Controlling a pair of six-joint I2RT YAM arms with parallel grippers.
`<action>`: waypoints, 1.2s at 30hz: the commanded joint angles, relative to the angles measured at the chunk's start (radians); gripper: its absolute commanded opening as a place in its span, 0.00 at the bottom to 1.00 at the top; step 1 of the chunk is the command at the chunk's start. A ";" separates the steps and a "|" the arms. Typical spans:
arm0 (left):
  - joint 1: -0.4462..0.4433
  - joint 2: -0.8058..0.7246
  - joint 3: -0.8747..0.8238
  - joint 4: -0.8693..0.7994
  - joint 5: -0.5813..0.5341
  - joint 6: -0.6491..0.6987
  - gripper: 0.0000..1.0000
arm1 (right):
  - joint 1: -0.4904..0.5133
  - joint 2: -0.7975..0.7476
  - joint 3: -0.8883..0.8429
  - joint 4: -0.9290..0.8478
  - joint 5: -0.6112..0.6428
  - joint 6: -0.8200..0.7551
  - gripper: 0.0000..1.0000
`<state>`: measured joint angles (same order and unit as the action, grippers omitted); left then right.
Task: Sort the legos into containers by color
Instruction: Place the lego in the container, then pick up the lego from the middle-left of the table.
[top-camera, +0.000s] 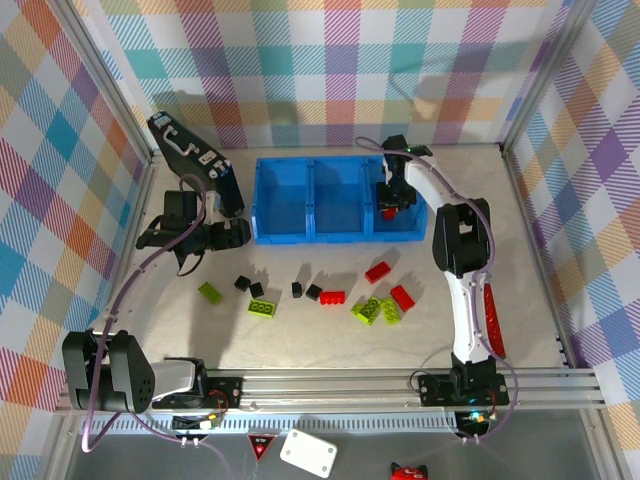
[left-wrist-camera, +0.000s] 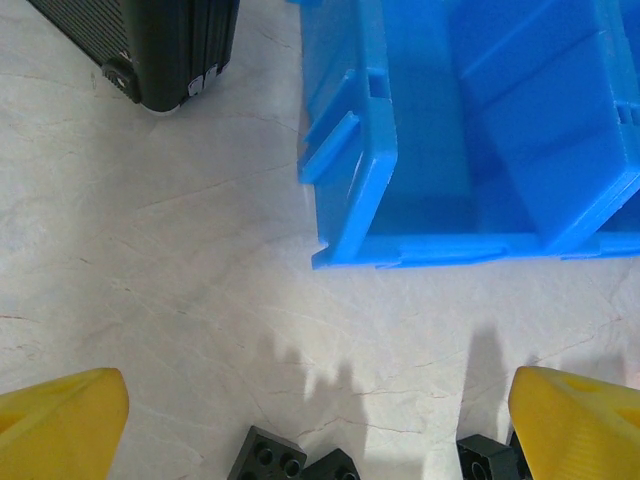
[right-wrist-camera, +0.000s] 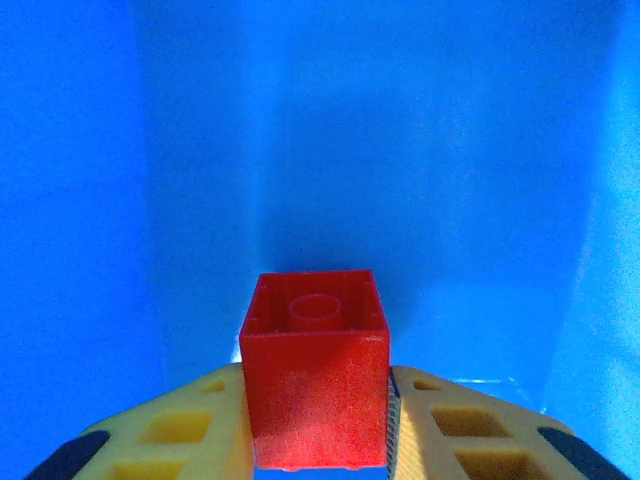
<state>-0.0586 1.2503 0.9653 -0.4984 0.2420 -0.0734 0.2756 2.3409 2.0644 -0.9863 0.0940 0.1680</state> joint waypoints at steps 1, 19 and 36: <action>-0.008 -0.009 -0.002 -0.019 -0.007 0.018 0.97 | -0.003 0.016 0.029 -0.023 0.008 -0.019 0.37; -0.007 -0.026 -0.002 -0.029 -0.046 -0.005 0.97 | -0.001 -0.158 -0.031 -0.052 0.012 -0.017 0.49; -0.040 -0.004 0.093 -0.323 -0.181 -0.184 0.84 | 0.024 -0.542 -0.465 0.037 -0.079 0.045 0.50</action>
<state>-0.0792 1.2503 1.0348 -0.7143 0.0742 -0.2100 0.2890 1.8511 1.6501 -0.9657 0.0525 0.1867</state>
